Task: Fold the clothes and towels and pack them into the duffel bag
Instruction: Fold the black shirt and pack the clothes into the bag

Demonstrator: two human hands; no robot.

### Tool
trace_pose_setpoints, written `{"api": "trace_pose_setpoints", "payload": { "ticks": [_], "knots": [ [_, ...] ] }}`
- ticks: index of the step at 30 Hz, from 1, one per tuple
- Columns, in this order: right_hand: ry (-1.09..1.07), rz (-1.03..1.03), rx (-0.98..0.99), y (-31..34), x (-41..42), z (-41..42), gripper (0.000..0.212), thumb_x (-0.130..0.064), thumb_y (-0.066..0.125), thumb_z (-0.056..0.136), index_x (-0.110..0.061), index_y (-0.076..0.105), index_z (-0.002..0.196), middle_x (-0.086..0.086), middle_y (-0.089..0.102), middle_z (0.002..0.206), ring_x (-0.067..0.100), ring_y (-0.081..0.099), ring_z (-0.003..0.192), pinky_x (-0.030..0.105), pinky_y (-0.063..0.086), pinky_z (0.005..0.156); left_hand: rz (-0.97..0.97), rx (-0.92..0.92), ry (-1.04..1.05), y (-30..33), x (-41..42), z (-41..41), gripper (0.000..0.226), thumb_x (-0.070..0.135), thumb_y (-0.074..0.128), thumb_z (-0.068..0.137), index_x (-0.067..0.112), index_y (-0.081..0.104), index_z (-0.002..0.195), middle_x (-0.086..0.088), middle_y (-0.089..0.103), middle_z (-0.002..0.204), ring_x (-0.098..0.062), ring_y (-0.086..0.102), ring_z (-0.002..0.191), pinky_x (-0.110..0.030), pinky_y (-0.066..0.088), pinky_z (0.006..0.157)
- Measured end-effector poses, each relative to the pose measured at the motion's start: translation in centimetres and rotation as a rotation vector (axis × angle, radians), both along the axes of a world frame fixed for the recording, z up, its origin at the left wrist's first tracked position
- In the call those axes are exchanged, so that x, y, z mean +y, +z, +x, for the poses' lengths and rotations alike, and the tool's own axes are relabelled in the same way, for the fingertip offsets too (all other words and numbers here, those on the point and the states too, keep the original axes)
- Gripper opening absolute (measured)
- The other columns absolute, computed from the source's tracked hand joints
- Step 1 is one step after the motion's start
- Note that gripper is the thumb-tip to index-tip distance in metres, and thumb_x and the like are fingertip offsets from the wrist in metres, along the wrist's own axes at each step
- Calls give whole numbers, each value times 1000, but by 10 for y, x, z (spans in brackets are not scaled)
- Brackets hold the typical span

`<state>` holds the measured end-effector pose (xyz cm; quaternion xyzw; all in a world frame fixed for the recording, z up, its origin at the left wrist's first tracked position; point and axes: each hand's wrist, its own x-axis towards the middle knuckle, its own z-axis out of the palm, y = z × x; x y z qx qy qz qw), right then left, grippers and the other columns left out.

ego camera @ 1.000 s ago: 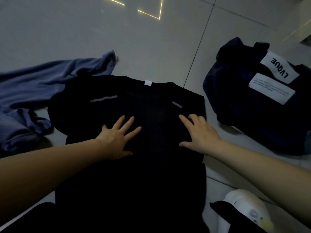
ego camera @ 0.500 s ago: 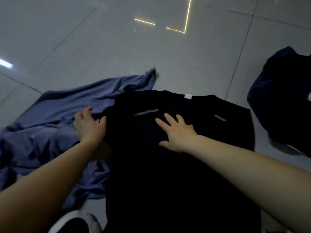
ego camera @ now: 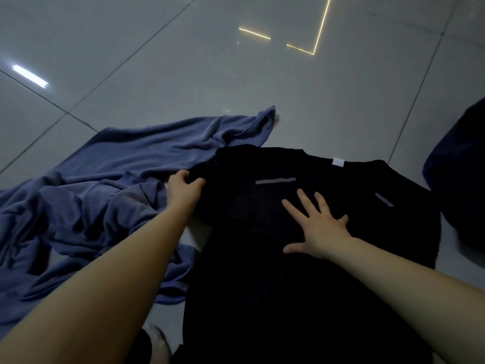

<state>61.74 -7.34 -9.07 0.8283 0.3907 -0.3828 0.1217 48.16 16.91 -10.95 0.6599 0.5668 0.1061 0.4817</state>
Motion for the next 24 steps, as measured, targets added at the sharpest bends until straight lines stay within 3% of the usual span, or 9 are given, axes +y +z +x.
{"api": "trace_pose_setpoints", "payload": {
  "ticks": [3,5,7,10,13,16,19,22,24],
  "knots": [
    [6,11,-12,-2,-11,3,107,-74,57,74,-49,-18,145,-9,-35,153,30,-27,143,75,14,104,-270,-318,204,15,-3,5,1,13,56,93,13,57,92,-12,62,90,-26,64,81,-34,53,66],
    [16,22,-13,-2,-13,3,107,-73,58,74,-48,-17,146,-8,-34,153,30,-26,143,75,14,104,-476,-394,189,22,2,2,17,21,54,96,11,61,108,-12,68,101,-24,67,84,-33,54,64],
    [7,29,-7,-2,-13,2,108,-71,60,75,-47,-16,147,-7,-34,154,31,-26,143,75,14,104,-685,-379,137,27,10,-5,31,32,54,94,11,64,113,-10,70,105,-23,68,86,-35,54,69],
    [0,19,-8,-3,-10,0,109,-70,61,75,-46,-16,147,-6,-35,153,32,-26,143,75,15,104,-830,-290,96,28,10,-9,33,34,61,88,11,65,110,-8,72,93,-23,70,79,-34,57,66],
    [-4,2,-3,-2,-7,0,109,-69,62,75,-45,-17,147,-5,-35,153,33,-26,143,74,17,104,-694,-150,-3,27,0,4,23,17,67,86,9,62,107,-10,70,88,-21,70,66,-31,57,55],
    [-6,0,6,1,-5,-1,110,-67,64,75,-45,-17,147,-4,-34,154,34,-25,143,74,17,104,-513,10,-18,22,-3,16,22,22,77,78,9,66,92,-9,70,90,-23,68,78,-35,57,70],
    [-1,-16,-5,4,-3,0,112,-67,65,75,-43,-17,148,-3,-32,155,36,-22,143,74,17,105,-366,-69,117,21,8,20,30,23,82,73,5,66,93,-12,70,96,-29,66,89,-40,54,85],
    [62,-40,-99,10,4,-4,111,-69,63,74,-39,-12,150,1,-27,157,36,-21,144,76,8,104,-172,-187,146,26,21,17,17,19,75,81,11,60,80,-10,66,83,-23,64,72,-31,53,65],
    [102,68,-127,12,17,-12,103,-67,59,79,-37,-7,151,2,-23,158,34,-21,144,75,4,105,-115,-281,134,28,28,11,15,22,67,89,11,58,85,-6,62,80,-17,61,69,-27,50,58]
  ]
}}
